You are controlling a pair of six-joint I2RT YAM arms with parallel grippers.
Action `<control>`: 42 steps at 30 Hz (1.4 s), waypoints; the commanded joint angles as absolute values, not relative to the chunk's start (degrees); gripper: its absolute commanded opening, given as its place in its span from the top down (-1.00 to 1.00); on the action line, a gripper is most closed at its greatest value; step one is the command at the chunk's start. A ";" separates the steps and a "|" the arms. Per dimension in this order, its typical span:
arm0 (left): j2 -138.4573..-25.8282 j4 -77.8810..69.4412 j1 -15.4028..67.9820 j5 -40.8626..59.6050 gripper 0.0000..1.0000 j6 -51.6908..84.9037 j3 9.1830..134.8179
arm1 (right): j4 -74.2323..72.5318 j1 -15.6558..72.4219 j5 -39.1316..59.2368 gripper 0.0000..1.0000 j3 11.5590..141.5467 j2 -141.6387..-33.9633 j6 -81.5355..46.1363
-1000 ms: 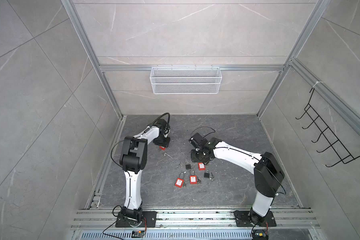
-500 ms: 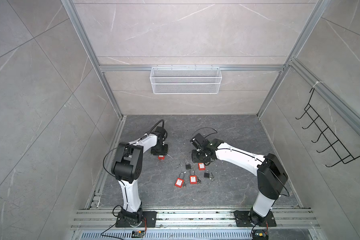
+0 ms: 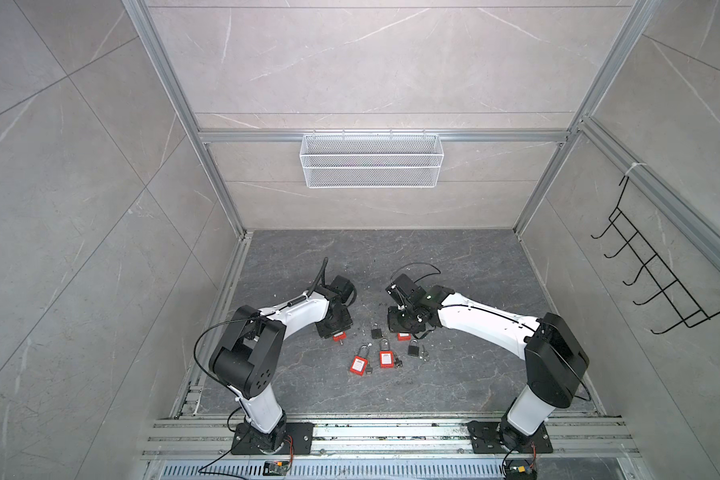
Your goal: Lock with the key
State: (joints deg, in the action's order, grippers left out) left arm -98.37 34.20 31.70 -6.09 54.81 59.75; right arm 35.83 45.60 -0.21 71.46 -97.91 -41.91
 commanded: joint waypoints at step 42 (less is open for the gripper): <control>-60.62 32.43 0.73 6.56 -0.35 31.28 43.60 | 72.32 57.35 -0.17 -0.01 143.27 -150.10 -21.80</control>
